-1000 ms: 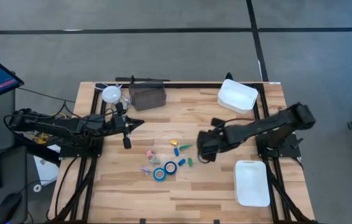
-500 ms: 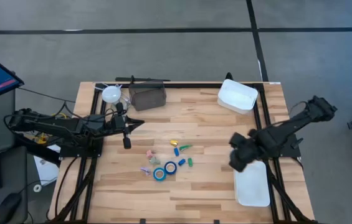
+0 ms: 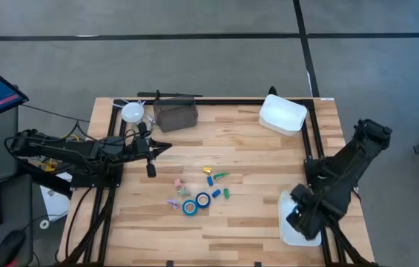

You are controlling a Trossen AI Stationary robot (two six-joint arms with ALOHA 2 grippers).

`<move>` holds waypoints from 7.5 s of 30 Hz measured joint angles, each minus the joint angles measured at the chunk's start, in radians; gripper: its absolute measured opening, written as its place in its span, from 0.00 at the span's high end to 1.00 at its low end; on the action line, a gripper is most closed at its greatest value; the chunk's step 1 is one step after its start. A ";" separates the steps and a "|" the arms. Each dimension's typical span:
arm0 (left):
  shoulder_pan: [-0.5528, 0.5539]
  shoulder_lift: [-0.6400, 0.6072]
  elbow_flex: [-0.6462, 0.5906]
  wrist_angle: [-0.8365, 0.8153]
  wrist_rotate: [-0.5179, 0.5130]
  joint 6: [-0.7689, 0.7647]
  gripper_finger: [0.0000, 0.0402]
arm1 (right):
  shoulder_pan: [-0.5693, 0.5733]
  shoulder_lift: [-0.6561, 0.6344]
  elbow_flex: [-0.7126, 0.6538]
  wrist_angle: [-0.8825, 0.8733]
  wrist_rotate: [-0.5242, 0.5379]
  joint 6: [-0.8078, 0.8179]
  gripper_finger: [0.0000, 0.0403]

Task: Pick and place Stapler, Stapler remover, tape
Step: Put the light blue tape into the bottom white bin, then put the bottom green stapler into the top white bin, then put the bottom green staple into the top right white bin

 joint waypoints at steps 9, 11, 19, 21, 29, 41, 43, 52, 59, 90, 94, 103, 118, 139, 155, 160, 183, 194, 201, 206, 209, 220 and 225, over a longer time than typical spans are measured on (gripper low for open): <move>0.000 0.000 0.000 0.000 0.000 0.000 0.98 | 0.067 0.163 0.000 0.069 -0.029 0.125 0.93; 0.000 0.000 0.000 0.000 0.000 0.000 0.98 | 0.066 0.198 0.000 0.086 -0.028 0.125 0.93; 0.000 0.000 0.000 0.000 0.000 0.000 0.98 | 0.059 0.287 0.000 0.090 -0.028 0.125 0.92; 0.000 0.000 0.000 0.000 0.000 0.000 0.98 | 0.058 0.288 -0.001 0.090 -0.022 0.116 0.86; 0.000 0.000 0.000 0.000 0.000 0.000 0.98 | 0.037 0.265 0.000 0.061 -0.013 0.055 0.56; 0.000 0.000 0.000 0.001 0.000 0.000 0.98 | -0.162 0.042 0.000 0.050 0.225 -0.271 0.60; 0.000 0.000 0.000 0.001 0.000 0.000 0.98 | -0.209 0.013 0.000 0.100 0.292 -0.370 0.63; 0.000 0.000 0.000 0.001 0.000 -0.002 0.98 | -0.460 0.005 0.001 0.394 0.288 -0.510 0.72; 0.000 0.000 0.000 0.001 0.000 -0.003 0.98 | -0.556 0.130 0.001 0.570 0.212 -0.599 0.73; 0.000 0.000 0.000 -0.025 0.000 -0.001 0.98 | -0.665 0.355 0.063 0.821 0.257 -0.601 0.71; 0.000 0.000 0.000 -0.036 0.000 0.000 0.98 | -0.666 0.355 0.063 0.830 0.266 -0.622 0.66; 0.000 0.000 0.000 -0.041 0.000 0.000 0.98 | -0.668 0.354 0.063 0.969 0.181 -0.964 0.61; 0.000 0.000 0.000 -0.044 0.000 0.000 0.98 | -0.659 0.387 0.275 0.733 0.076 -0.910 0.72; 0.000 0.005 -0.002 -0.054 0.000 0.000 0.98 | -0.649 0.654 0.500 0.353 0.221 -0.729 0.60; 0.000 -0.007 -0.001 -0.068 0.000 0.001 0.98 | -0.667 0.660 0.502 0.332 0.215 -0.800 0.49; 0.000 -0.007 -0.001 -0.070 0.000 0.000 0.98 | -0.679 0.665 0.502 0.331 0.218 -0.830 0.54; 0.000 -0.007 -0.001 -0.070 0.000 0.000 0.98 | -0.688 0.664 0.420 0.390 0.216 -0.868 0.72; 0.000 -0.007 -0.001 -0.070 0.000 0.000 0.98 | -0.682 0.664 0.421 0.407 0.218 -0.918 0.87; 0.000 -0.007 0.000 -0.070 0.000 0.000 0.98 | -0.685 0.647 0.421 0.356 0.237 -0.924 0.83; 0.000 -0.007 0.000 -0.075 0.000 0.000 0.98 | -0.690 0.590 0.421 0.258 0.295 -0.924 0.87; 0.000 -0.007 0.000 -0.079 0.000 0.000 0.98 | -0.691 0.541 0.421 0.215 0.354 -0.924 0.86; 0.000 -0.008 0.000 -0.097 0.000 -0.003 0.98 | -0.767 0.318 0.421 -0.041 0.525 -0.924 0.85; 0.000 -0.008 0.000 -0.100 0.000 -0.003 0.98 | -0.837 0.224 0.421 -0.128 0.563 -0.971 0.85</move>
